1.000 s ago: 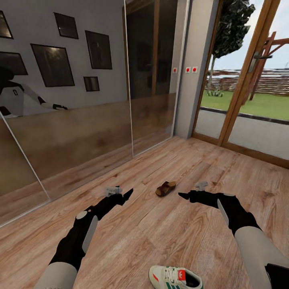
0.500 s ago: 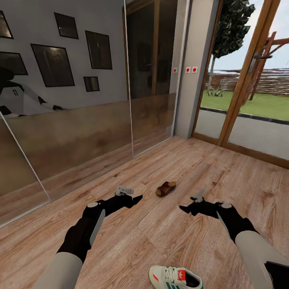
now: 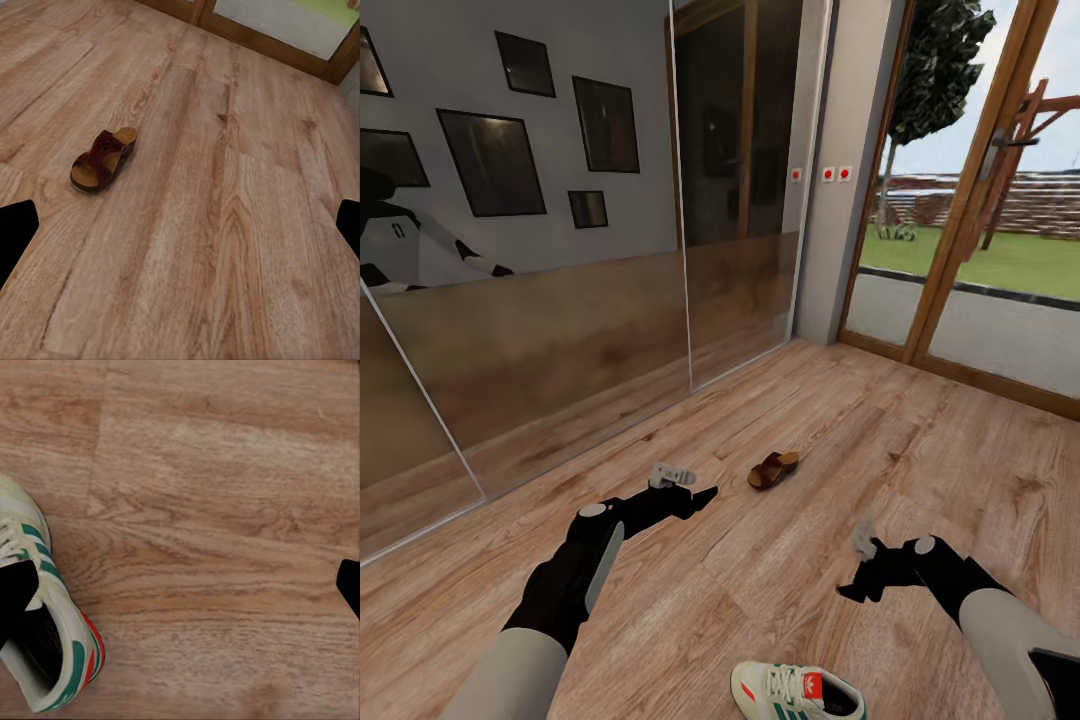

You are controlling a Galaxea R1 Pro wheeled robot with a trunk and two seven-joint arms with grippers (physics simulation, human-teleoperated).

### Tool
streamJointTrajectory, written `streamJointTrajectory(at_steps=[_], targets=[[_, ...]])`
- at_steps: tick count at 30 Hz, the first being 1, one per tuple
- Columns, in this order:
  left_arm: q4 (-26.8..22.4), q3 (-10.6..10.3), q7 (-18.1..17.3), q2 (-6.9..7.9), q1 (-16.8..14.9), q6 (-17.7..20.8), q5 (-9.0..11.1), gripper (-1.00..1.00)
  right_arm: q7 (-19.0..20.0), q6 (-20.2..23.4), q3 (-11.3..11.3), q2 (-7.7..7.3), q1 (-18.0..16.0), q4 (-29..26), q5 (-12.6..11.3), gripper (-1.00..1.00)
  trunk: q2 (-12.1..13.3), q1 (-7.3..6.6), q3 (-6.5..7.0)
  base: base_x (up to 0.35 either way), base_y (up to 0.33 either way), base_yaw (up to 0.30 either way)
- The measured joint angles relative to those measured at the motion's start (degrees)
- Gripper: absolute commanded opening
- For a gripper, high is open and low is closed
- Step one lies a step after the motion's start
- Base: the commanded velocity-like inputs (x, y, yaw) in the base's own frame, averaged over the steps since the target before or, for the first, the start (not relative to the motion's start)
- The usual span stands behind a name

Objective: Pick up the two gym shoes and the two sandals from the corridor floor and place them onto the hallstand (shoe rack) in the corridor, making sure they are on the rack and not on the floor. Arrange them so the two gym shoes are next to each other and the two sandals are next to each other.

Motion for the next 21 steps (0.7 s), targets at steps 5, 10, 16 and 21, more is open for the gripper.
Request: streamJointTrajectory(at_steps=[5, 10, 16, 21], targets=[[-0.02, -0.08, 0.0, 0.0, 0.0, -0.01, 0.0, 1.0, 0.1, -0.66, 0.03, -0.09, 0.0, 0.88, 0.7, 1.0, 0.0, 0.0, 0.0, 0.0, 0.0, 0.0], [-0.02, -0.11, 0.0, 0.07, 0.0, -0.04, 0.0, 1.0, 0.54, -0.95, -0.03, -0.12, 0.0, 1.35, 1.39, 1.0, 0.0, 0.0, 0.0, 0.0, 0.0, 0.0], [-0.03, -0.11, 0.0, 0.12, 0.0, -0.01, 0.0, 1.0, 1.03, -0.98, 0.0, -0.05, 0.0, 2.34, 1.48, 1.0, 0.0, 0.0, 0.0, 0.0, 0.0, 0.0], [-0.04, -0.08, 0.0, 0.17, 0.0, 0.0, 0.0, 1.0, 1.12, -1.0, -0.05, -0.03, 0.0, 4.14, 1.49, 1.0, 0.0, 0.0, 0.0, 0.0, 0.0, 0.0]])
